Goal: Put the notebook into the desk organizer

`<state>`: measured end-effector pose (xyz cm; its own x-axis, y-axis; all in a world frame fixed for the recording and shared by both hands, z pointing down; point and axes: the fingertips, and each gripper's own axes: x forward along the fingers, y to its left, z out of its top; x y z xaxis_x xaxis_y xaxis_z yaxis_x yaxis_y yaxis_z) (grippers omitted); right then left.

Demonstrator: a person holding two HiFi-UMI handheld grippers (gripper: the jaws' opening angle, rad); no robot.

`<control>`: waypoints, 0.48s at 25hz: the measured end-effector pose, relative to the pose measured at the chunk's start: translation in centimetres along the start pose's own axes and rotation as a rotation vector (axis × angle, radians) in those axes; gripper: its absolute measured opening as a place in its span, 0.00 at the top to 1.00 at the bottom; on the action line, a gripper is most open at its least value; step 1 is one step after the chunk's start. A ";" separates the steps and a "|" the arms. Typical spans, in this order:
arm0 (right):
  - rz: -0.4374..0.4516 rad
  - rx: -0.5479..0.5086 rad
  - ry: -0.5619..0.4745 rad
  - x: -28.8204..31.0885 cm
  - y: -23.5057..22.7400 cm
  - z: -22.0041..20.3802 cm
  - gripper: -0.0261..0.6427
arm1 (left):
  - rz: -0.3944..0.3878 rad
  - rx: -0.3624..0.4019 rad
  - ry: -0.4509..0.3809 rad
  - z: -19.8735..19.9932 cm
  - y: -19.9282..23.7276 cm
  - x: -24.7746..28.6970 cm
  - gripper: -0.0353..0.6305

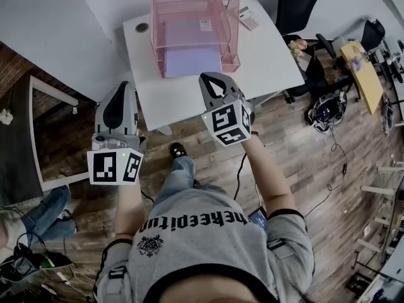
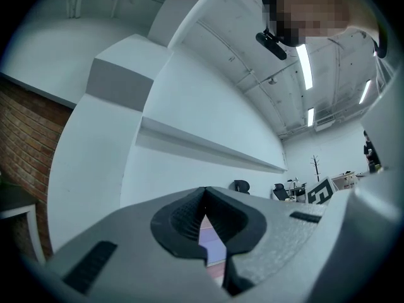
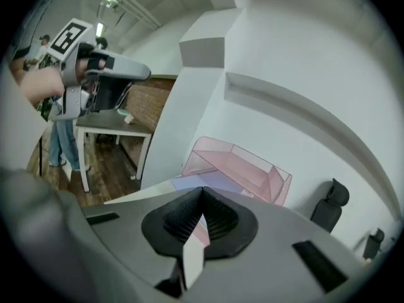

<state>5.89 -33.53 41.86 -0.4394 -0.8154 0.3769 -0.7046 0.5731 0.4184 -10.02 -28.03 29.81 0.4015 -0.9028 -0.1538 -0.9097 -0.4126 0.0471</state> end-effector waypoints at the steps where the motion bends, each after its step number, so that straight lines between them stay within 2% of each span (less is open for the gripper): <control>1: -0.003 0.041 -0.011 -0.5 -0.2 0.2 0.96 | -0.005 0.000 -0.003 0.2 -0.2 -0.1 0.94; 6: -0.004 0.231 -0.093 -2.7 -1.1 1.7 0.96 | -0.029 0.001 -0.019 1.0 -1.1 -0.5 0.94; 12: -0.063 0.303 -0.163 -5.3 -1.7 3.1 0.96 | -0.060 0.000 -0.037 1.8 -2.0 -0.9 0.94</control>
<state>7.71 -30.45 36.57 -0.4556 -0.8649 0.2104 -0.8561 0.4905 0.1628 -8.72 -26.18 28.09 0.4511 -0.8715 -0.1922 -0.8841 -0.4658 0.0367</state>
